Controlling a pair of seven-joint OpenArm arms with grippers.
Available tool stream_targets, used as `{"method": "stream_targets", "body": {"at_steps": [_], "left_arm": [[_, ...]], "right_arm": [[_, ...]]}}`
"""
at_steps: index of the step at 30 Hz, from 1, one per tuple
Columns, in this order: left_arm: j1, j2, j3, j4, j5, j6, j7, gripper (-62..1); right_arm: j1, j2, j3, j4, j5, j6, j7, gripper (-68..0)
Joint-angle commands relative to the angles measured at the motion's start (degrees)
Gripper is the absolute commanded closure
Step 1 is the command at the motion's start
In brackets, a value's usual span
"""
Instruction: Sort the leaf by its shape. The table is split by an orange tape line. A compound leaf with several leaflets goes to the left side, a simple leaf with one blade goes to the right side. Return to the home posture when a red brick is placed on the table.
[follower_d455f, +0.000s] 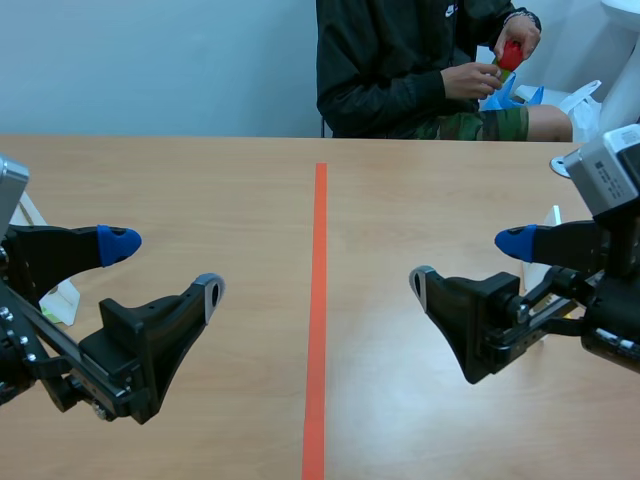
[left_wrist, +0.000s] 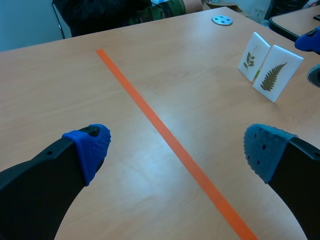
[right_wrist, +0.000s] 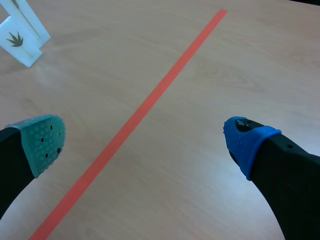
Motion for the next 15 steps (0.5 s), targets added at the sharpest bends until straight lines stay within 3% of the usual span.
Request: {"method": "stream_targets", "body": {"at_steps": [1,15], "left_arm": [[-0.2,0.1,-0.5,0.4,-0.4,-0.1,-0.6,-57.2],[-0.2,0.1,-0.5,0.4,-0.4,-0.1,0.3,-57.2]], "right_arm": [[0.2,0.5,0.4,0.1,0.7,0.0,0.7,-67.9],[0.5,3.1,-1.4,0.1,0.7,-1.3,0.9,-67.9]]}}
